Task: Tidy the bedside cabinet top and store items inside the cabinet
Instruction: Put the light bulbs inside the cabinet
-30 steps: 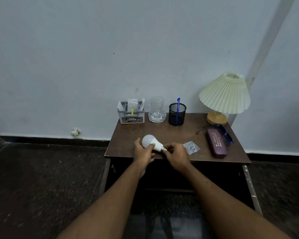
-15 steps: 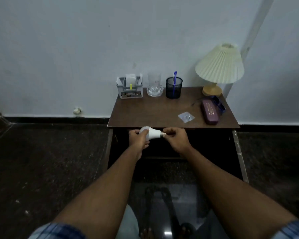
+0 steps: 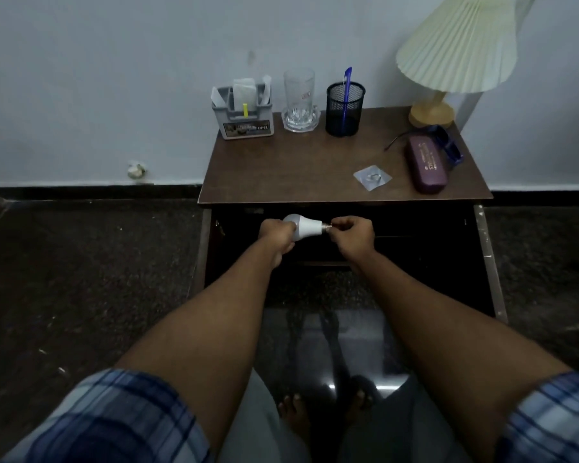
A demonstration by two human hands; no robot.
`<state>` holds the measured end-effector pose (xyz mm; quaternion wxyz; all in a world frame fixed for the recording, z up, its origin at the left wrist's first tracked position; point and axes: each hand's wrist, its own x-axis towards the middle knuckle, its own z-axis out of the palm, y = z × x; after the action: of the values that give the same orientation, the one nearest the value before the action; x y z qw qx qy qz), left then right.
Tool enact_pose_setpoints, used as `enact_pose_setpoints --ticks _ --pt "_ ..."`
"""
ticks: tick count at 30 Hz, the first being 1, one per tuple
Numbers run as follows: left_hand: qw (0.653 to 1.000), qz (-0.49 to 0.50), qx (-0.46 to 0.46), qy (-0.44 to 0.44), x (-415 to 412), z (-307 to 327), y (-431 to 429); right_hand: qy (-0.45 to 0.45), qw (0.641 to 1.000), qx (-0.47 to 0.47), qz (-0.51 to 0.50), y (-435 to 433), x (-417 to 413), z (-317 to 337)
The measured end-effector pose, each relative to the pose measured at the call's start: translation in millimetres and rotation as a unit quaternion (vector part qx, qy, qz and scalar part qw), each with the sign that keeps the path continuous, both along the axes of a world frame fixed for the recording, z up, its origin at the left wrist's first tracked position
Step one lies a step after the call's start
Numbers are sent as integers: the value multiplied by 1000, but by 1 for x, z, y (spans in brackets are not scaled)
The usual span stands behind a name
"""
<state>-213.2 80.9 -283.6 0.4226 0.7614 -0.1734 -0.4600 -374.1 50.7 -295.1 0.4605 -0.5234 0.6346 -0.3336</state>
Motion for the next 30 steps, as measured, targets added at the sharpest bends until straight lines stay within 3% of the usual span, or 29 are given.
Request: enact_pose_setpoints --ticks 8,16,21,26,30 --pt "999 -17 37 -35 10 -24 -28 37 998 40 -22 -39 24 -23" --pt "999 6 41 -8 28 -48 -49 -23 992 123 -4 -61 47 -51" --pt "999 -1 41 -10 29 -57 -56 -6 991 125 43 -69 53 -57" --pt "999 6 46 -11 29 -66 -60 -93 978 164 84 -85 65 -66" --pt "998 39 51 -13 34 -69 -62 -83 974 180 107 -89 78 -69"
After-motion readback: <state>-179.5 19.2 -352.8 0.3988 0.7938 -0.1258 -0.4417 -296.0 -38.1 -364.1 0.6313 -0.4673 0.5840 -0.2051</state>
